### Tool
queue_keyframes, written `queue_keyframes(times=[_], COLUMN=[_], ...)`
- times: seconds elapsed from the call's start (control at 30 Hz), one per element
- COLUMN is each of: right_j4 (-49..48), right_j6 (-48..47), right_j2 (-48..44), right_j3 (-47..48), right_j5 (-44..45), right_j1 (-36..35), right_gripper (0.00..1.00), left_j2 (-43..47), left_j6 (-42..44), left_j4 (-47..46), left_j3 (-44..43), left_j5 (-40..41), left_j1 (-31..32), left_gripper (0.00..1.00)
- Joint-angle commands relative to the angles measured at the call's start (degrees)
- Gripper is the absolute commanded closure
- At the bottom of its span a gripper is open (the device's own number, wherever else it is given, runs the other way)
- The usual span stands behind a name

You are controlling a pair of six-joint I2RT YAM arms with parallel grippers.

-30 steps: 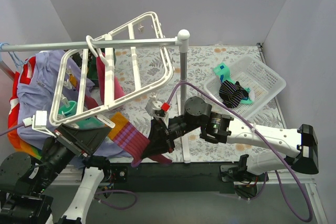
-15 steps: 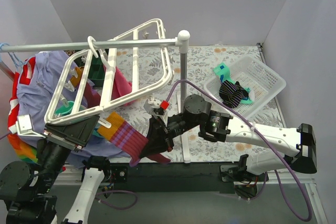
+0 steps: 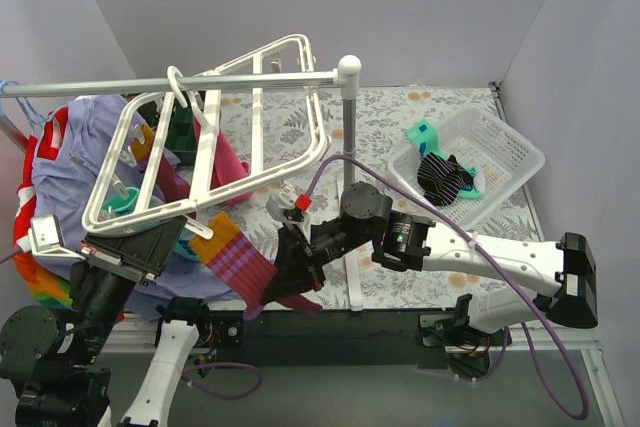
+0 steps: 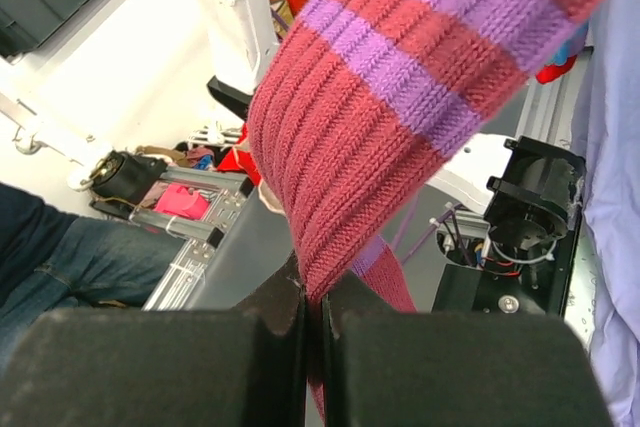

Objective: Remove the socks clipped to the hanger

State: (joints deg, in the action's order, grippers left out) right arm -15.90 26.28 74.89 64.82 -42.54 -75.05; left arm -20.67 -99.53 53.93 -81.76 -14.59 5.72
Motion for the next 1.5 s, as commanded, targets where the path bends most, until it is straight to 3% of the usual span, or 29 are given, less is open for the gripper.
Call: queue_keyframes(times=[0.0,0.2,0.33,0.43,0.63,0.83,0.9,1.03,1.17,1.37,1.47], right_j4=[3.56,20.89,29.57,35.31,42.0,41.39,43.13,45.78,45.87,50.61,51.93], right_j6=[-0.18,-6.07,-7.82,-12.56,-19.95,-21.18,-21.1,-19.7,-18.12,-16.18,-12.76], right_j2=[-1.94,-9.31,-18.09,-20.66,-18.3,-9.62,-6.35,-2.38,-6.33,-14.15,-18.81], right_j3=[-0.22,-4.94,-8.04,-5.42,0.65,6.11,8.03,7.88,4.71,3.04,-0.46], right_j5=[3.68,20.38,22.67,30.4,42.27,59.65,61.08,58.91,57.31,53.8,51.96], right_j1=[0.07,8.4,23.23,31.23,49.78,61.75,63.44,64.41,63.98,55.11,45.98], right_gripper=[0.99,0.99,0.99,0.99,0.99,0.99,0.96,0.43,0.21,0.2,0.2], left_j2=[-1.04,-1.13,-1.04,-1.48,-2.27,-2.27,-2.45,-2.8,-3.06,-2.98,-2.98], left_j6=[0.3,1.61,3.11,4.16,6.01,5.92,6.01,6.1,6.36,6.19,6.19], left_j4=[0.29,2.05,2.58,2.06,1.88,0.82,0.12,-0.49,-0.76,-1.64,-1.9], left_j3=[0.02,-0.86,-1.04,-1.48,-2.36,-1.3,-1.21,-1.3,-1.39,-0.69,-0.51], left_j5=[0.26,0.27,0.0,-0.96,-2.81,-4.04,-4.65,-5.18,-5.71,-6.85,-7.03], left_j1=[-0.44,-0.44,-0.44,-0.53,-0.97,-1.06,-1.06,-1.14,-1.15,-1.15,-1.15], left_gripper=[0.96,1.0,1.0,1.0,1.0,1.0,1.0,1.0,1.0,1.0,1.0])
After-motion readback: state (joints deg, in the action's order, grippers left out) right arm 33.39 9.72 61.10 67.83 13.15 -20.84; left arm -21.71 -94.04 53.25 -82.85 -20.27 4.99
